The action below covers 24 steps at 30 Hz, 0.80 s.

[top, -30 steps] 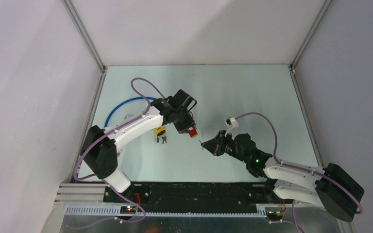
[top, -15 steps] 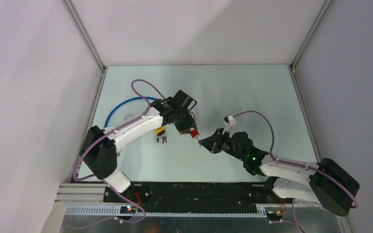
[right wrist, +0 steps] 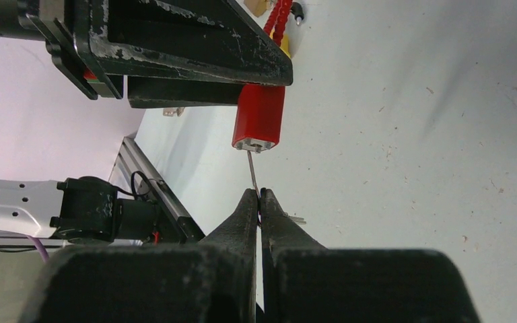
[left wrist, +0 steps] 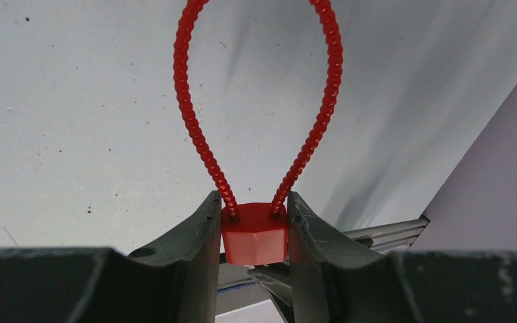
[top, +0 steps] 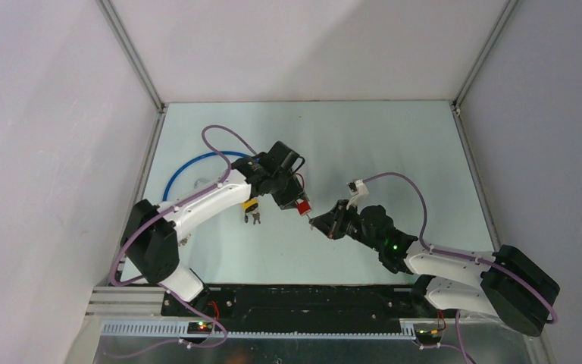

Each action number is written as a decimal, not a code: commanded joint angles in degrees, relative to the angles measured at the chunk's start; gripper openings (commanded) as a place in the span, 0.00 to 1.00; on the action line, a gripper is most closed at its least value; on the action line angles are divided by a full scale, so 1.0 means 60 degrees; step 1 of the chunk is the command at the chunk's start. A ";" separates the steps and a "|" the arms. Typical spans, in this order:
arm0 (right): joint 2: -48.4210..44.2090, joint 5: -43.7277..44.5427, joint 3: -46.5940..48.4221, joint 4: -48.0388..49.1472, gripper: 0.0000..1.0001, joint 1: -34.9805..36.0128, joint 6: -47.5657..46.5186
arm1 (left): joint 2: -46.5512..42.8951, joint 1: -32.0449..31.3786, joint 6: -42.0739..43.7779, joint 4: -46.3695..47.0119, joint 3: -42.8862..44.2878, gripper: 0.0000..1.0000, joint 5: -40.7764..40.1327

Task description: Unlock with the key

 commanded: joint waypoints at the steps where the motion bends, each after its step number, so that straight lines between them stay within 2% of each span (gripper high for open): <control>1: 0.0006 0.0275 0.0381 0.0452 0.00 0.0022 0.0120 | -0.0549 0.0033 -0.0239 0.0314 -0.0101 0.00 0.0119; 8: -0.0088 0.0665 0.0381 0.0313 0.00 0.0019 0.0041 | -0.0696 0.0033 -0.0241 0.0376 -0.0125 0.00 0.0080; 24: -0.0195 0.0459 0.0381 0.0504 0.00 0.0064 -0.0367 | -0.0806 0.0031 -0.0264 0.0440 -0.0257 0.00 0.0103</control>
